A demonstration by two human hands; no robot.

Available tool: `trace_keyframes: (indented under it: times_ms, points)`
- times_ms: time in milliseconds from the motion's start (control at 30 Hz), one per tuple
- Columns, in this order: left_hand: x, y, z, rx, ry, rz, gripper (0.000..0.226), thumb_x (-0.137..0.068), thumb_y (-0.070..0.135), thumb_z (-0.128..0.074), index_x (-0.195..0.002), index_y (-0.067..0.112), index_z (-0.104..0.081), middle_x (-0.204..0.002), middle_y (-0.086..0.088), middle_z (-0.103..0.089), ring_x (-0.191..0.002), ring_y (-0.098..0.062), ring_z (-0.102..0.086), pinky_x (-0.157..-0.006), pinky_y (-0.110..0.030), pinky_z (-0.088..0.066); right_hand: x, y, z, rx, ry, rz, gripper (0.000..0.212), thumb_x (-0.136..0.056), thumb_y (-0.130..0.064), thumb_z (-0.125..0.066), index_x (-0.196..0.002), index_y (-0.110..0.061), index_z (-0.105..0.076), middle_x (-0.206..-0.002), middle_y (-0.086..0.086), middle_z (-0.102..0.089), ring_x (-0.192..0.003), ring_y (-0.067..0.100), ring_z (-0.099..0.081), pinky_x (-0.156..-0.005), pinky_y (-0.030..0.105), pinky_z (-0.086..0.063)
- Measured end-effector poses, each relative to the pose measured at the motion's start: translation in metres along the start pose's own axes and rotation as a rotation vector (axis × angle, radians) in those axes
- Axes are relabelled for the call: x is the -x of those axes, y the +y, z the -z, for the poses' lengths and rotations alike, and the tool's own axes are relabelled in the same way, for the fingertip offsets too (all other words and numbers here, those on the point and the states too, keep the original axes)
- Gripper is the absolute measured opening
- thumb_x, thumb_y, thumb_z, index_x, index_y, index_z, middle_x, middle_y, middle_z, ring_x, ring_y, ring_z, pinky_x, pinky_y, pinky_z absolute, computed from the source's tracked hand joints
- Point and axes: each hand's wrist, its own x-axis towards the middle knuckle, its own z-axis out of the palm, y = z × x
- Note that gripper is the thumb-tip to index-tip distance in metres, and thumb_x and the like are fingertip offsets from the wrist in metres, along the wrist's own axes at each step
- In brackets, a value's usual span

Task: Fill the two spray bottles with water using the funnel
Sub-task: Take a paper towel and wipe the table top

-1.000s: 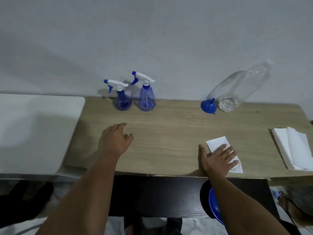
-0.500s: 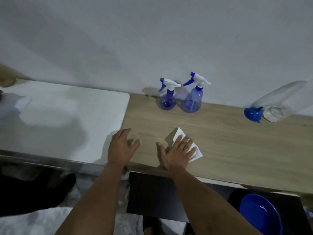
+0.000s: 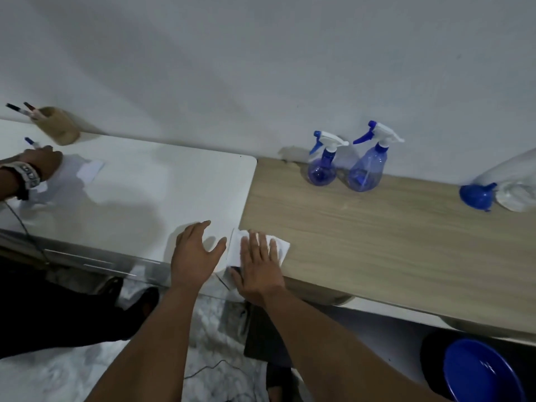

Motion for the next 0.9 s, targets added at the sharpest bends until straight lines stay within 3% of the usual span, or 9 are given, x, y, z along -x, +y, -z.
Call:
trace_keyframes:
  times_ms: [100,133,300,400,633,767,900]
  points:
    - [0.0,0.01,-0.007,0.007,-0.011,-0.001,0.055,-0.085,0.044,-0.074,-0.134,0.024,-0.059,-0.138,0.003,-0.059,-0.131,-0.02,-0.049,-0.106,-0.038,-0.043,0.021,0.019,0.003,0.01,-0.006,0.097,0.098,-0.095,-0.074,0.013,-0.168,-0.008,0.009,-0.174,0.013,0.023,-0.16,0.032,0.027,-0.129,0.058,0.012]
    - [0.001,0.016,-0.01,0.012,-0.024,-0.004,0.056,-0.085,0.045,-0.073,-0.135,0.024,-0.059,-0.138,0.002,-0.059,-0.132,-0.021,-0.049,-0.106,-0.038,-0.043,0.029,0.025,0.001,0.011,-0.004,0.109,0.099,-0.094,-0.075,0.012,-0.168,-0.008,0.009,-0.174,0.012,0.023,-0.16,0.032,0.026,-0.129,0.058,0.012]
    - [0.01,0.057,-0.034,0.034,-0.1,-0.052,0.055,-0.086,0.046,-0.07,-0.136,0.025,-0.057,-0.138,0.003,-0.058,-0.13,-0.021,-0.048,-0.103,-0.04,-0.045,0.072,0.062,-0.015,0.084,0.033,0.106,0.096,-0.103,-0.065,-0.034,-0.168,-0.007,0.005,-0.176,0.016,0.011,-0.163,0.037,0.009,-0.131,0.058,0.002]
    - [0.019,0.087,-0.052,0.018,-0.149,-0.078,0.056,-0.086,0.049,-0.068,-0.136,0.027,-0.056,-0.14,0.004,-0.056,-0.131,-0.021,-0.048,-0.104,-0.04,-0.045,0.097,0.096,-0.013,0.068,0.053,0.084,0.094,-0.102,-0.063,-0.036,-0.169,-0.008,0.002,-0.177,0.015,0.006,-0.164,0.035,0.003,-0.131,0.058,-0.005]
    - [0.055,0.173,-0.11,-0.074,-0.201,-0.184,0.058,-0.083,0.056,-0.066,-0.133,0.027,-0.058,-0.136,0.0,-0.06,-0.125,-0.026,-0.056,-0.106,-0.044,-0.047,0.175,0.206,-0.002,0.07,0.081,-0.02,0.094,-0.101,-0.062,-0.038,-0.169,-0.006,-0.004,-0.177,0.015,-0.002,-0.164,0.033,-0.004,-0.132,0.056,-0.008]
    - [0.091,0.237,-0.153,-0.027,-0.23,-0.195,0.055,-0.085,0.042,-0.074,-0.133,0.018,-0.061,-0.134,-0.005,-0.06,-0.123,-0.028,-0.057,-0.106,-0.038,-0.044,0.236,0.289,0.003,0.037,0.098,-0.08,0.094,-0.1,-0.061,-0.04,-0.169,-0.006,-0.008,-0.177,0.015,-0.006,-0.164,0.034,-0.007,-0.13,0.056,-0.007]
    - [0.127,0.303,-0.198,0.023,-0.244,-0.211,0.053,-0.085,0.041,-0.074,-0.132,0.019,-0.062,-0.131,-0.003,-0.061,-0.12,-0.025,-0.058,-0.107,-0.037,-0.044,0.298,0.382,0.009,0.052,0.071,-0.124,0.096,-0.098,-0.064,-0.041,-0.168,-0.004,-0.013,-0.177,0.016,-0.007,-0.164,0.035,-0.009,-0.129,0.056,-0.009]
